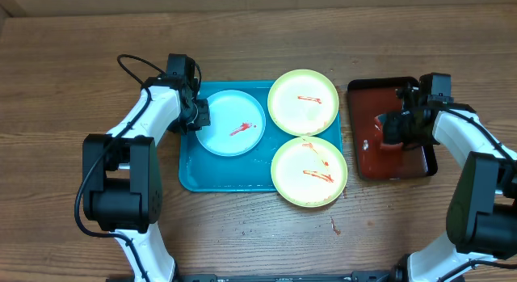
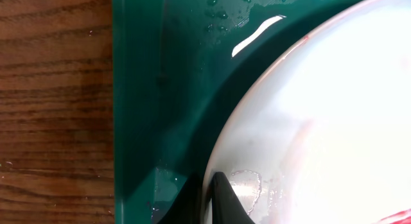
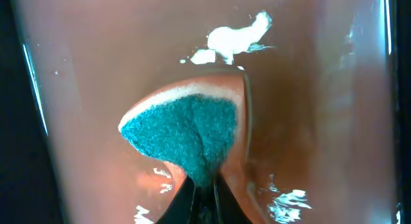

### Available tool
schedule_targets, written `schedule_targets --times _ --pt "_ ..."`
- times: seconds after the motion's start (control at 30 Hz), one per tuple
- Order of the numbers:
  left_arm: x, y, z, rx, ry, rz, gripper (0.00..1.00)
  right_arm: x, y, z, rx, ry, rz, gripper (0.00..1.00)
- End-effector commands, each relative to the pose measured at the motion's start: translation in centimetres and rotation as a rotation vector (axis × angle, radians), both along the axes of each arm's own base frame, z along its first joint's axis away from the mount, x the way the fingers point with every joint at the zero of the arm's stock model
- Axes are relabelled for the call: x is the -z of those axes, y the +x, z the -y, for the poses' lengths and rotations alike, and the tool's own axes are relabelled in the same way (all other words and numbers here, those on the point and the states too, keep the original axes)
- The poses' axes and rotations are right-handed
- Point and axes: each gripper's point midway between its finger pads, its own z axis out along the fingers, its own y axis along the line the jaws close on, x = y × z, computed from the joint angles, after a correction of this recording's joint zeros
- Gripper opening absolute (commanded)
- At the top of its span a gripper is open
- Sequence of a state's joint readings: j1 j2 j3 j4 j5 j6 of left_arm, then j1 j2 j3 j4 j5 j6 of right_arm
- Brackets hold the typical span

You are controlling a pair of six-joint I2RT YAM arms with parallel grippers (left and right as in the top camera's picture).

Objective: Clean dirty plates on tray and stack at the side
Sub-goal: 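Lift the sponge with right gripper and carry it to the white plate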

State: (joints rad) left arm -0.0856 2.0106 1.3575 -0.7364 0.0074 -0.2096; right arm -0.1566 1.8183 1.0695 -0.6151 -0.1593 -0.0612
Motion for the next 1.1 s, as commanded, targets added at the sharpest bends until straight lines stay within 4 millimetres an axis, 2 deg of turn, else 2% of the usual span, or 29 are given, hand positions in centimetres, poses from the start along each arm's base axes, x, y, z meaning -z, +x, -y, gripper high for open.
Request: schedule_targets --times 0.0,0.2,0.37,0.47,0.63,0.73,0.83,0.97,1.07 --pt "1.2 -0.8 -0.7 -0.006 0.036 -0.039 0.04 -0.9 0.1 -0.4 0.091 0.056 -0.016 0.04" --pt "1.2 -0.8 -0.7 -0.005 0.037 -0.039 0.04 -6.7 2.2 -0.9 0.123 0.113 0.044 0.04" --pt "1.2 -0.8 -0.6 -0.005 0.033 -0.040 0.04 -11.6 2.4 -1.0 0.132 0.118 0.030 0.04" --pt "1.2 -0.9 0.3 0.011 -0.018 -0.046 0.04 -13.3 2.3 -1.3 0.126 0.119 0.021 0.04" --pt "0.9 -1.5 2.9 0.078 -0.166 -0.067 0.04 -14.4 2.3 -3.0 0.085 0.130 0.019 0.04" --pt "0.9 -2.0 3.3 0.080 -0.188 -0.086 0.04 -14.6 2.3 -5.4 0.027 0.157 0.019 0.04" --pt "1.0 -2.4 3.0 0.077 -0.173 -0.105 0.04 -14.9 2.6 -8.6 -0.036 0.187 0.037 0.04" --pt "1.2 -2.8 2.2 0.064 -0.127 -0.123 0.04 -15.7 3.4 -13.9 -0.095 0.220 0.088 0.04" --pt "1.2 -2.9 1.7 0.058 -0.109 -0.128 0.04 -16.4 3.9 -18.7 -0.139 0.243 0.147 0.04"
